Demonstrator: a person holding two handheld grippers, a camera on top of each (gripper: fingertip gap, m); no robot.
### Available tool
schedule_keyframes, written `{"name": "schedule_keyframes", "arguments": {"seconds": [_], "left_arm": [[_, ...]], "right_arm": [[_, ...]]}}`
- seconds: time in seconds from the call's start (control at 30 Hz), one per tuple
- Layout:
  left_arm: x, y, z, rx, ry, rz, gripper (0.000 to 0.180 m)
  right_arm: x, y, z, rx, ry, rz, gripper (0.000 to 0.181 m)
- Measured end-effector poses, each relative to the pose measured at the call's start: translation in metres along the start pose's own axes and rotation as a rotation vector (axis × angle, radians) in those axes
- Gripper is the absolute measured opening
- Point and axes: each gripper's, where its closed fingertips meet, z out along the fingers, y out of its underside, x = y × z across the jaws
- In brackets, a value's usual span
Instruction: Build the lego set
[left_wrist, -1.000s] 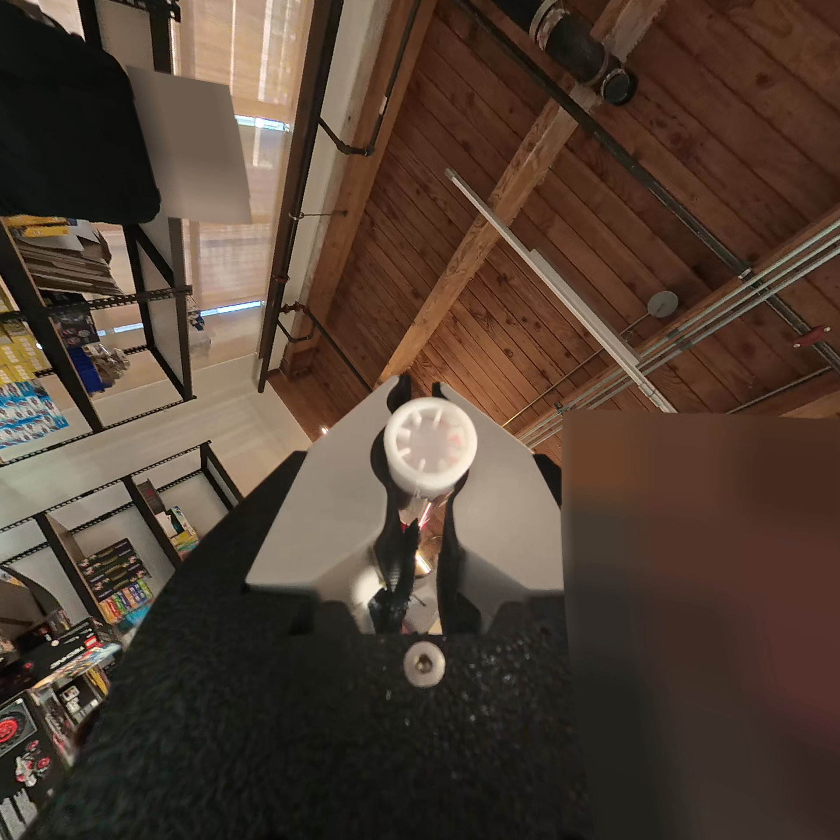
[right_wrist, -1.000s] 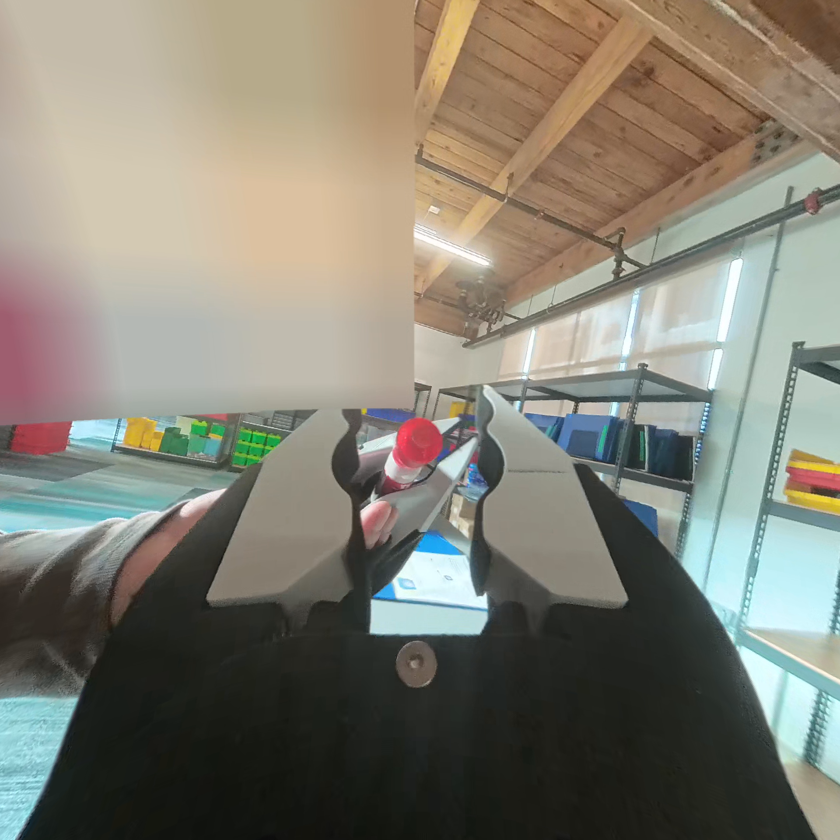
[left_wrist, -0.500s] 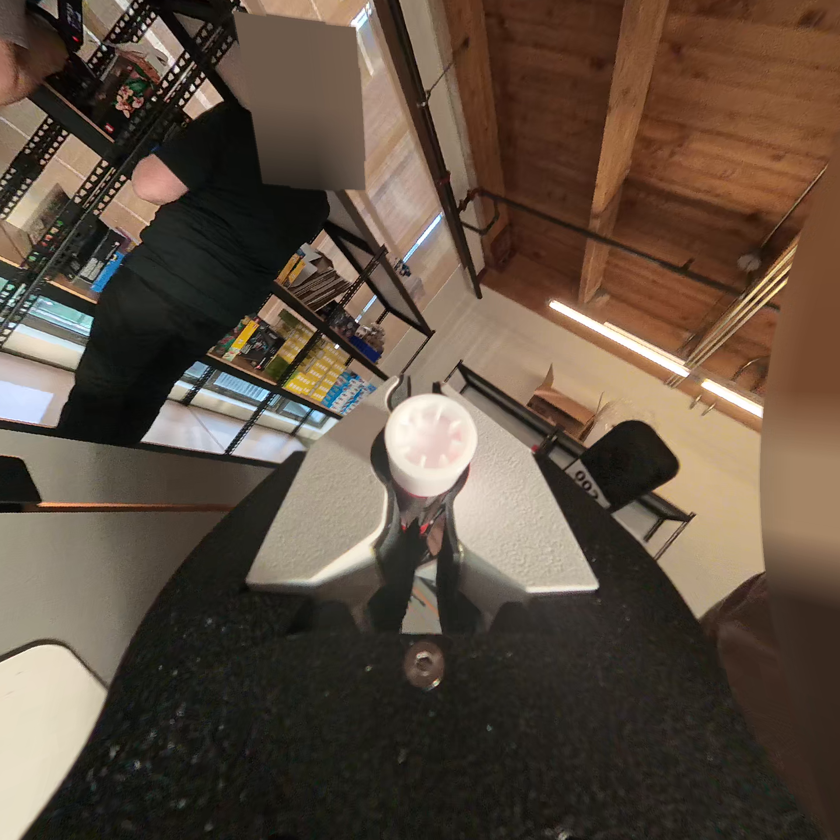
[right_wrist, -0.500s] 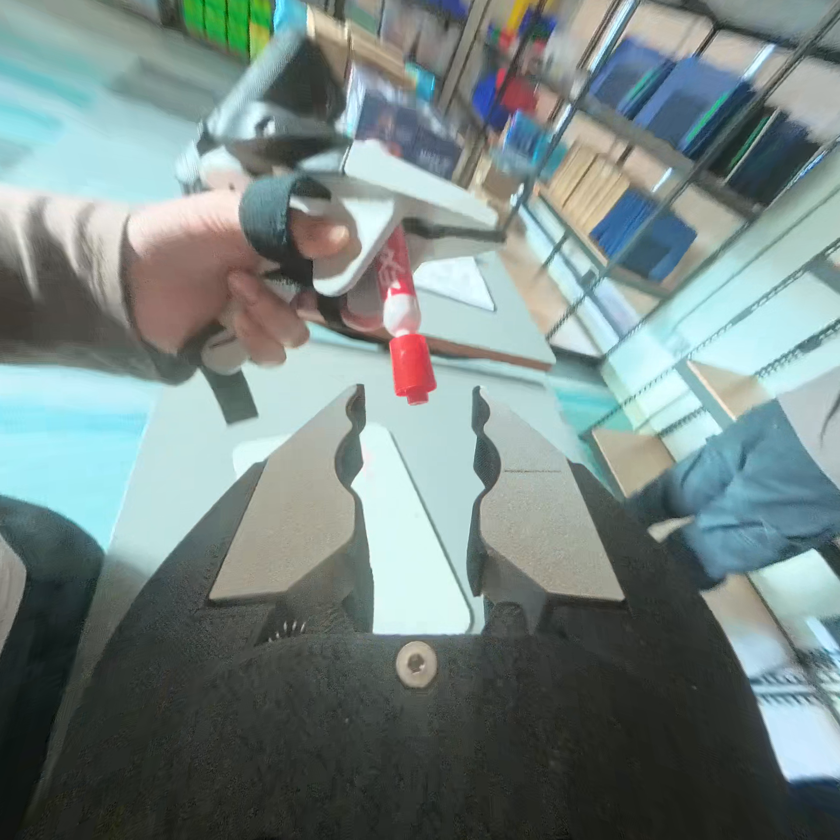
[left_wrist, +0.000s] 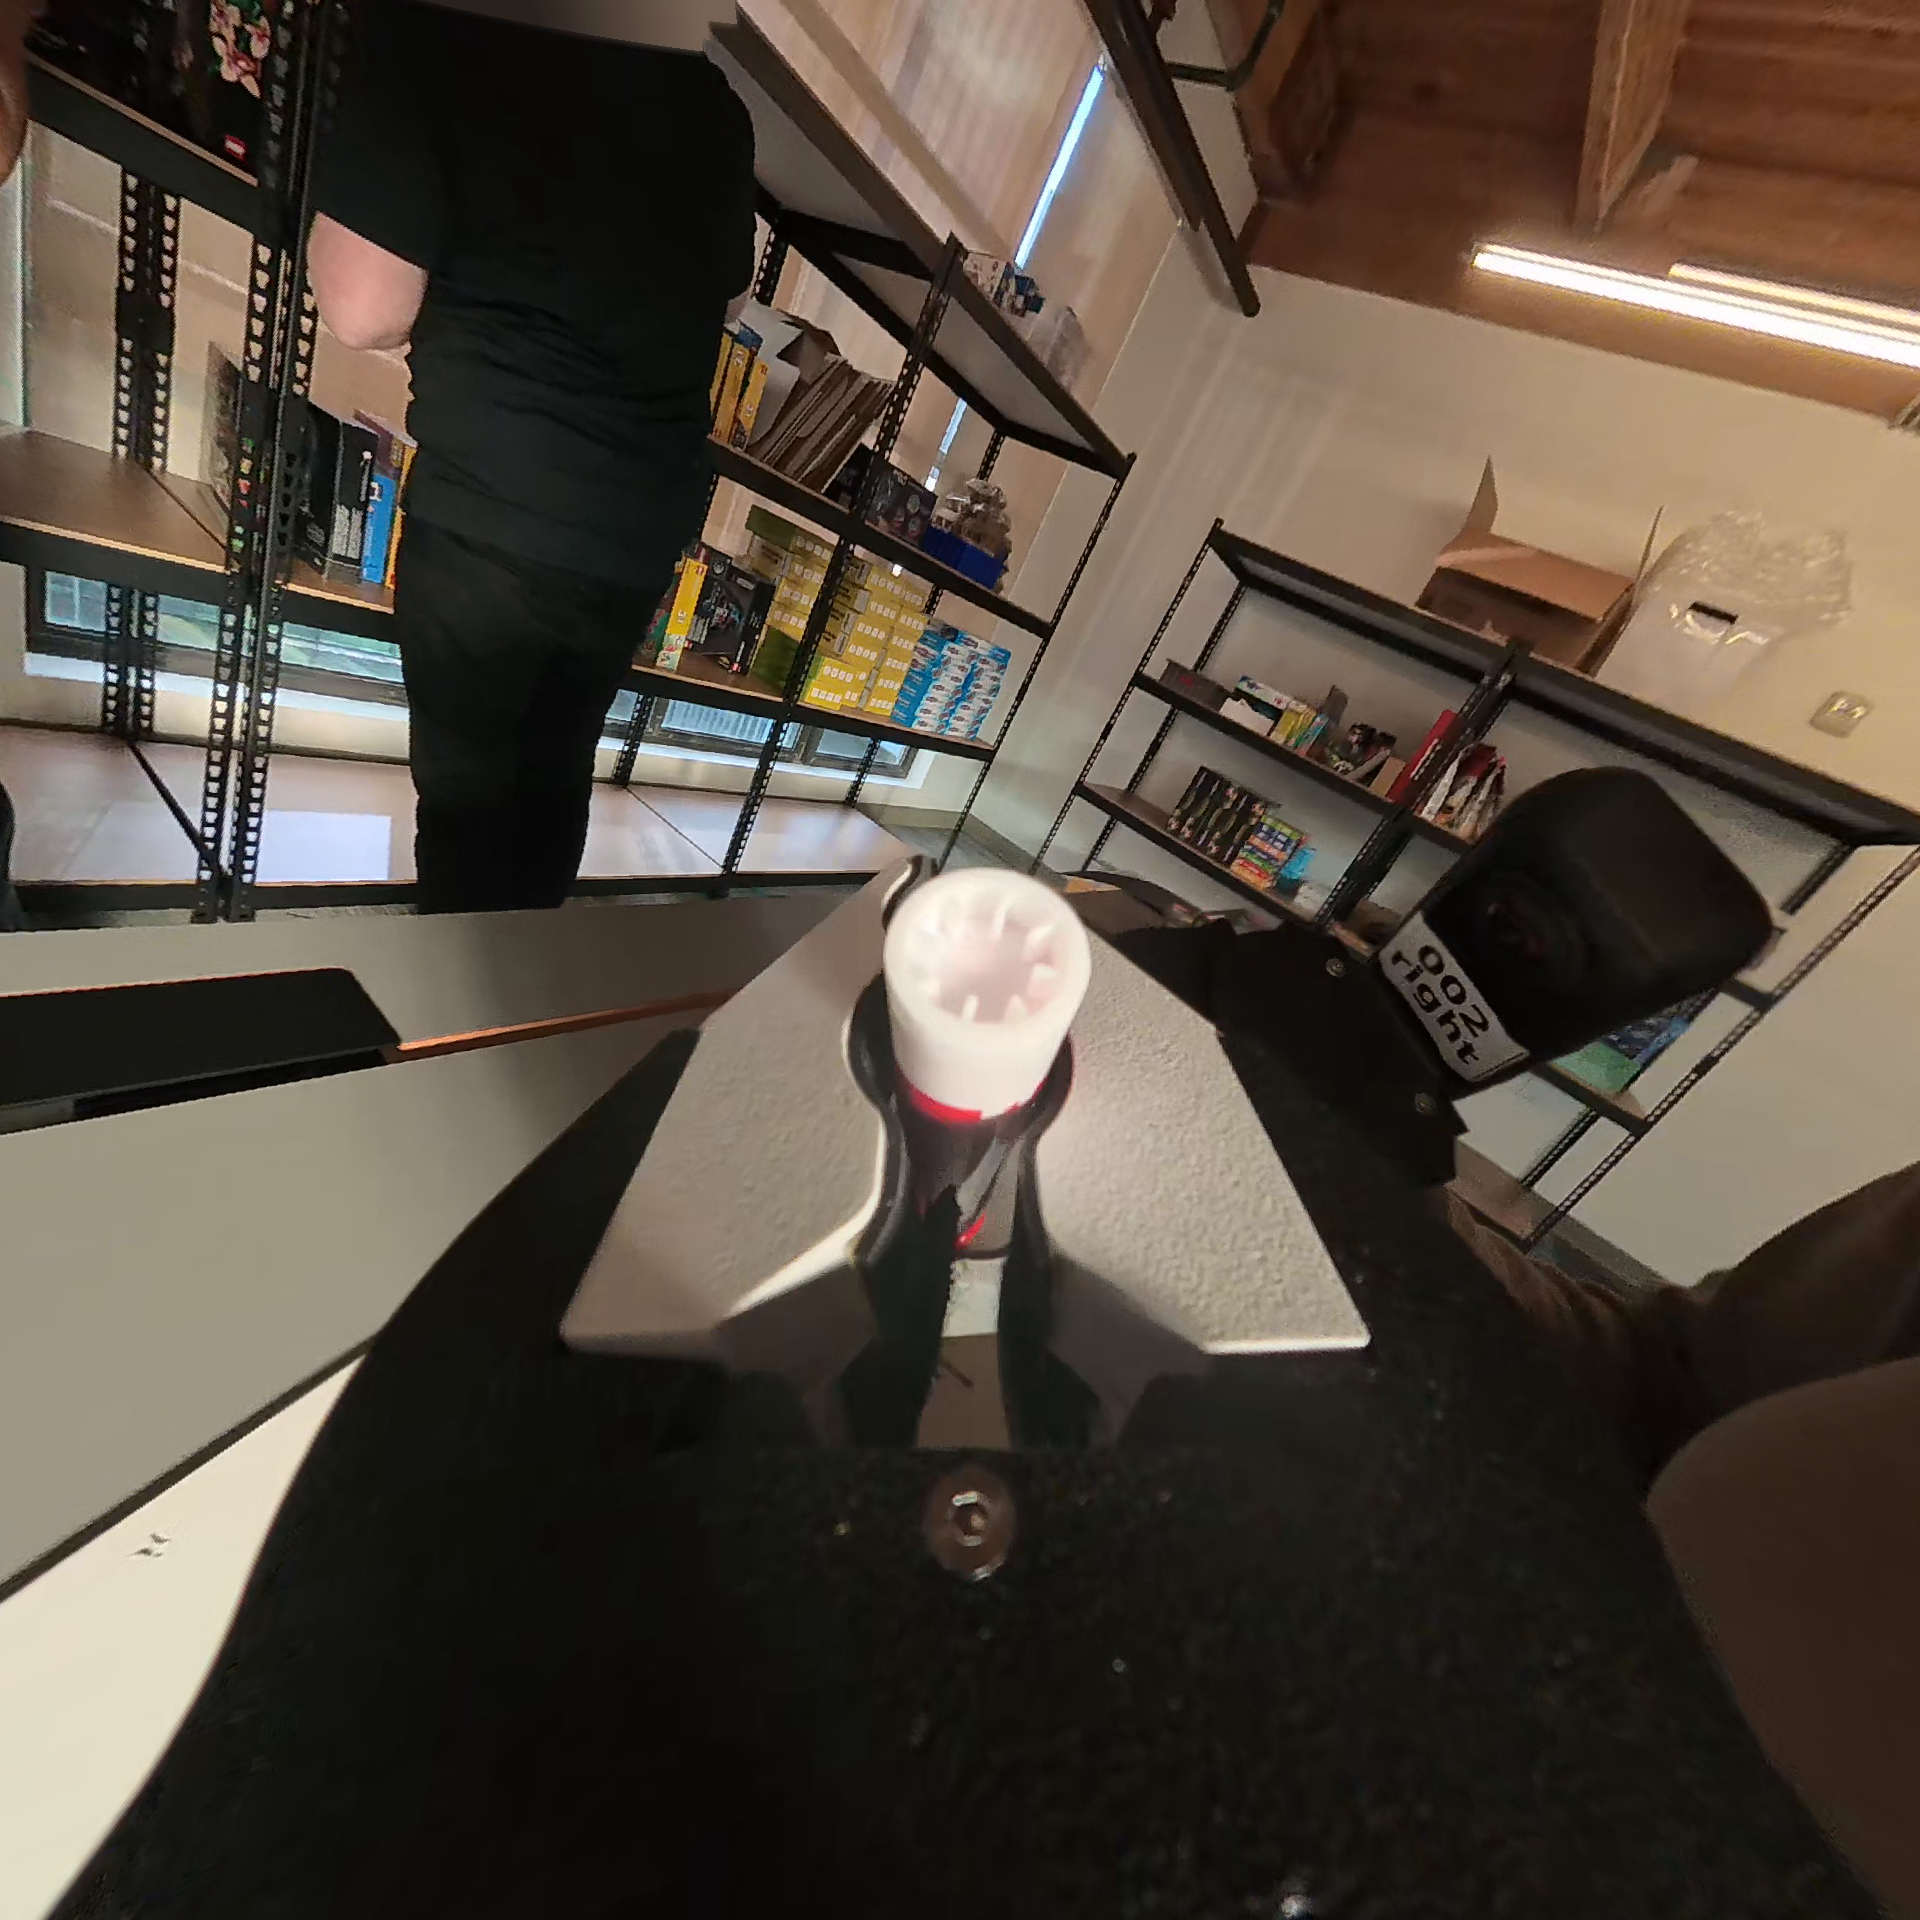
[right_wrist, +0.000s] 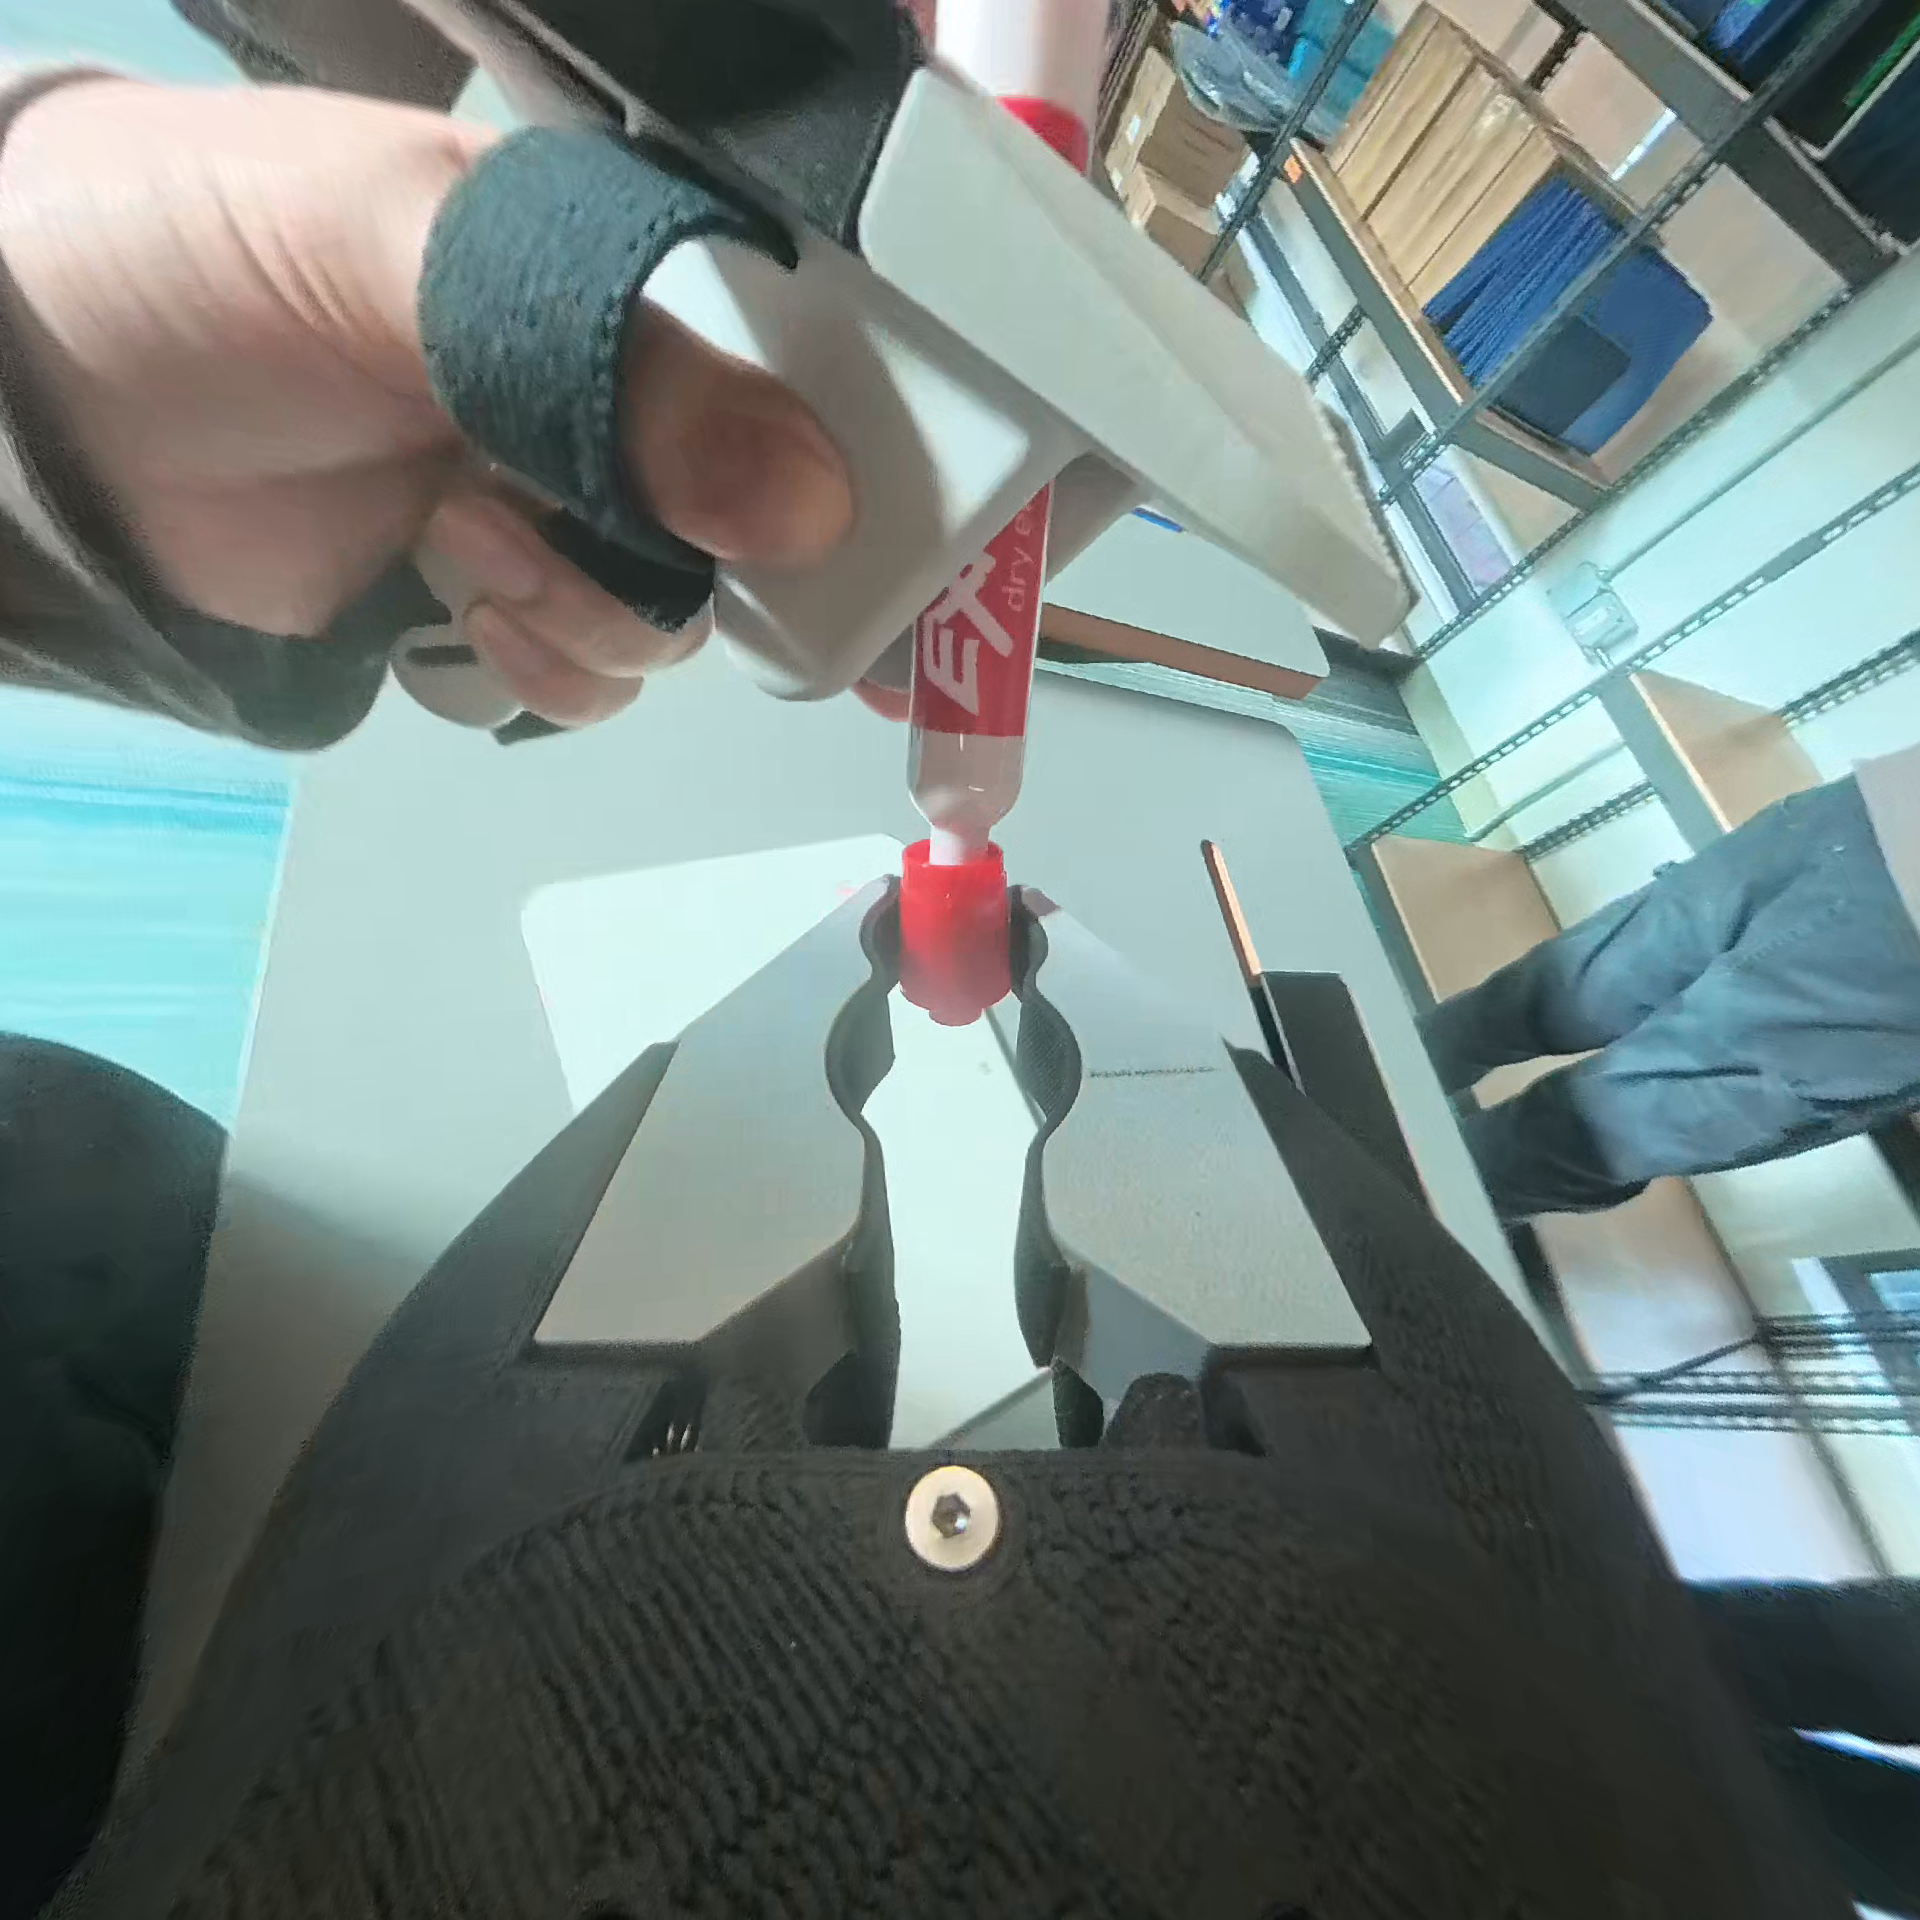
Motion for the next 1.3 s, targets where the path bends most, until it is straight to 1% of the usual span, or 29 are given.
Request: {"name": "schedule_keyframes", "arguments": {"seconds": [0.03, 0.13, 0.23, 0.33, 0.47, 0.53, 0.57, 0.6, 0.67, 0.7, 0.73, 0.77, 1.1, 1.2, 1.3], "left_arm": [[0.001, 0.000, 0.000, -0.008, -0.006, 0.029, 0.010], [0.005, 0.001, 0.002, -0.046, -0.024, 0.110, 0.010], [0.011, 0.007, 0.005, -0.134, -0.037, 0.177, 0.012], [0.022, 0.003, 0.009, -0.155, -0.016, 0.186, 0.028], [0.035, -0.012, 0.007, -0.116, 0.013, 0.176, 0.038], [0.041, -0.015, 0.006, -0.123, 0.040, 0.190, 0.048], [0.044, -0.018, 0.006, -0.121, 0.048, 0.195, 0.050], [0.048, -0.022, 0.005, -0.106, 0.066, 0.197, 0.048], [0.050, -0.027, 0.004, -0.090, 0.068, 0.214, 0.037], [0.047, -0.029, 0.004, -0.094, 0.036, 0.250, 0.028], [0.044, -0.031, 0.003, -0.097, 0.001, 0.291, 0.011], [0.042, -0.032, 0.003, -0.101, -0.027, 0.333, 0.005], [0.054, -0.030, 0.005, -0.156, 0.031, 0.388, 0.005], [0.056, -0.030, 0.006, -0.167, 0.041, 0.402, 0.005], [0.055, -0.037, 0.002, -0.118, 0.057, 0.356, 0.005]], "right_arm": [[-0.001, 0.000, 0.000, 0.011, 0.005, 0.027, 0.016], [-0.003, -0.003, 0.003, 0.050, 0.036, 0.085, 0.017], [-0.003, -0.010, 0.005, 0.151, 0.059, 0.168, 0.016], [-0.004, -0.016, 0.006, 0.213, 0.088, 0.196, 0.016], [-0.010, -0.023, 0.005, 0.264, 0.080, 0.215, 0.016], [-0.013, -0.027, 0.003, 0.275, 0.078, 0.204, 0.016], [-0.014, -0.029, 0.003, 0.278, 0.076, 0.199, 0.016], [-0.015, -0.030, 0.002, 0.282, 0.074, 0.193, 0.016], [-0.017, -0.035, 0.001, 0.297, 0.067, 0.189, 0.017], [-0.018, -0.037, 0.000, 0.301, 0.065, 0.184, 0.017], [-0.018, -0.038, -0.001, 0.305, 0.066, 0.177, 0.017], [-0.019, -0.040, -0.002, 0.313, 0.065, 0.177, 0.017], [-0.018, -0.045, -0.005, 0.334, 0.094, 0.158, 0.016], [-0.015, -0.047, -0.007, 0.348, 0.112, 0.186, 0.015], [-0.012, -0.049, -0.008, 0.361, 0.136, 0.206, 0.015]]}}
